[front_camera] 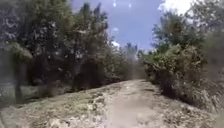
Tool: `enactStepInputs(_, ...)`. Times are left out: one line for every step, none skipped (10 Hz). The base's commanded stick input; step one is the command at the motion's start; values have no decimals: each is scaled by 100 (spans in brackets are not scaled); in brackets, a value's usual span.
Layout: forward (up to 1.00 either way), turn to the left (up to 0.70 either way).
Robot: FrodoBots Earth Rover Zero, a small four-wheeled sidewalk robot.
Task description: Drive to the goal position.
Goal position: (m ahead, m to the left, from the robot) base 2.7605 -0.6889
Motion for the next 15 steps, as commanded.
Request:
enactStepInputs(45,0)
enactStepInputs(45,0)
enactStepInputs(45,0)
enactStepInputs(45,0)
enactStepInputs(45,0)
enactStepInputs(45,0)
enactStepInputs(45,0)
enactStepInputs(45,0)
enactStepInputs(45,0)
enactStepInputs(45,0)
enactStepInputs(45,0)
enactStepInputs(45,0)
enactStepInputs(45,0)
enactStepInputs(45,0)
enactStepInputs(45,0)
